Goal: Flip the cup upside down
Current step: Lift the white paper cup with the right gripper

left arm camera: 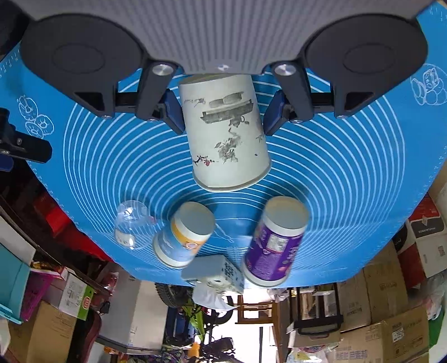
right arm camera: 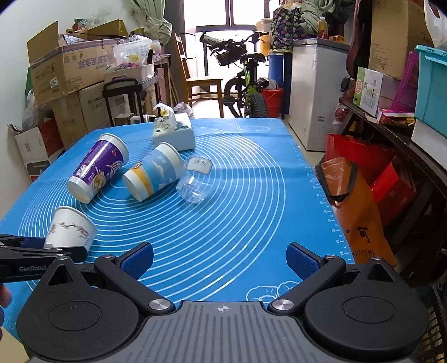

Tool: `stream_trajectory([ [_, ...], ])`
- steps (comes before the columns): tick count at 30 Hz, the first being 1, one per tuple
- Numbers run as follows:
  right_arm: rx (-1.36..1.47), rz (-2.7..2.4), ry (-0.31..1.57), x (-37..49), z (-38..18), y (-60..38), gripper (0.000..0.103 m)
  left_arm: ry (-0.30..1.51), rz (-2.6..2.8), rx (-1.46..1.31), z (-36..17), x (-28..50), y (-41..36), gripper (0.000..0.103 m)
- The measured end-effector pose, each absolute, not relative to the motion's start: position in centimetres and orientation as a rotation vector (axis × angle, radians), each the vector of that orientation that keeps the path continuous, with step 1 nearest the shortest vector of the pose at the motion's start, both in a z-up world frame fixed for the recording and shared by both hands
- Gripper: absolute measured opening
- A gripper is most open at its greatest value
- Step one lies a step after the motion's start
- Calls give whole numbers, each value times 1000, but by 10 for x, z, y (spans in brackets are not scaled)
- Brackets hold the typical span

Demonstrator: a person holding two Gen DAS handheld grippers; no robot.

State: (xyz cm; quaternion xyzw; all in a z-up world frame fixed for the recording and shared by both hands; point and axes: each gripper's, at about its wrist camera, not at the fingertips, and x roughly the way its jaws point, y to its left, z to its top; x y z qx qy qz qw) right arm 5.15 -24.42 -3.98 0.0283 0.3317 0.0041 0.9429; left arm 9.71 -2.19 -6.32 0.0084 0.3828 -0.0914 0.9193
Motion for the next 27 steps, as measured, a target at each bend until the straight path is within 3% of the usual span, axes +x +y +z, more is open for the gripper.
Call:
stream_trajectory([
  [3,64,11,681,52,-41,-247,101,790,-226,36,-66,92,-26,64],
  [7,67,16,683,51,-43,-247,100,798,-232,59,-69,89,-29,82],
  [12,76,18,680,53,-45,-247,101,794,-229,84,-70,88,-31,87],
  [27,78,33,692,56,-50,-247,101,791,-247,56,-67,89,-32,88],
])
